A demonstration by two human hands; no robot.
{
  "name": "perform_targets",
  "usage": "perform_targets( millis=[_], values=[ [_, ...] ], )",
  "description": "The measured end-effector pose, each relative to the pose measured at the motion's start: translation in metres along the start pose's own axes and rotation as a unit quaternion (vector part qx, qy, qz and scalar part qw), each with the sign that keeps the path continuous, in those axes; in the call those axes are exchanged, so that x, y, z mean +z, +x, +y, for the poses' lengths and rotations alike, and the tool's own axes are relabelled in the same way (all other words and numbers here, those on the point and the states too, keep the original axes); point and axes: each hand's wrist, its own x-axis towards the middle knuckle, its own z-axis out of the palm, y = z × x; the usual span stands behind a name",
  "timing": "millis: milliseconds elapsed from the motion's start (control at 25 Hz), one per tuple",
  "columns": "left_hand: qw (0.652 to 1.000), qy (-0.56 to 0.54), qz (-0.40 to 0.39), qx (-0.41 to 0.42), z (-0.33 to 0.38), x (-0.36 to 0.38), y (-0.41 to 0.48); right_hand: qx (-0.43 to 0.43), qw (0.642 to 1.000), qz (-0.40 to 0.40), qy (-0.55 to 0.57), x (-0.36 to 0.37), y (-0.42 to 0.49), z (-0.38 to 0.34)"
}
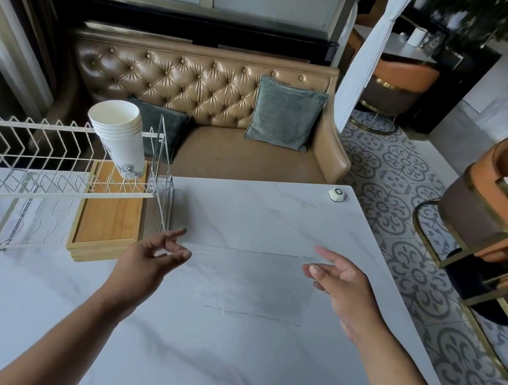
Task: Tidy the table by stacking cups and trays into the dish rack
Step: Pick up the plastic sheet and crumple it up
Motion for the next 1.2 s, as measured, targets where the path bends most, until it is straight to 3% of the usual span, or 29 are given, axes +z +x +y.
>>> perform_targets(
  millis=[160, 240, 320, 480, 560, 680, 720, 800, 880, 960, 1080, 1200],
  values=[
    [0.997, -0.013, 0.026, 0.065, 0.024, 0.025, -0.005, -0.011, 0.996, 0.053, -0.064, -0.014, -0.013, 0.007],
    [0.991, 0.030, 0.045, 0.122, 0.042, 0.045, -0.006, -0.054, 0.968, 0.086, -0.231, -0.024, -0.019, 0.011],
    [0.982, 0.088, 0.036, 0.165, 0.060, 0.066, -0.008, -0.106, 0.925, 0.061, -0.360, -0.030, -0.022, 0.013],
    [0.962, 0.163, -0.025, 0.218, 0.091, 0.115, -0.012, -0.101, 0.917, -0.099, -0.372, -0.027, -0.008, 0.009],
    [0.947, 0.204, -0.032, 0.244, 0.104, 0.138, -0.014, -0.102, 0.915, -0.128, -0.369, -0.026, 0.004, 0.011],
    [0.898, 0.316, 0.058, 0.301, 0.110, 0.172, -0.016, -0.071, 0.954, -0.121, -0.265, -0.048, 0.019, 0.017],
    [0.890, 0.347, 0.096, 0.279, 0.108, 0.180, -0.016, -0.037, 0.975, -0.123, -0.182, -0.061, 0.022, 0.018],
    [0.916, 0.340, 0.131, 0.168, 0.105, 0.200, -0.021, 0.038, 0.986, -0.159, -0.012, -0.095, 0.027, 0.018],
    [0.975, 0.205, 0.079, 0.014, 0.103, 0.222, -0.027, 0.088, 0.970, -0.208, 0.090, -0.127, 0.028, 0.015],
    [0.994, 0.022, -0.019, -0.105, 0.101, 0.243, -0.034, 0.118, 0.951, -0.243, 0.148, -0.151, 0.027, 0.013],
    [0.978, -0.075, -0.117, -0.157, 0.101, 0.267, -0.042, 0.133, 0.936, -0.268, 0.184, -0.177, 0.025, 0.011],
    [0.981, -0.087, -0.068, -0.158, 0.102, 0.281, -0.049, 0.123, 0.942, -0.249, 0.189, -0.192, 0.024, 0.014]
  ],
)
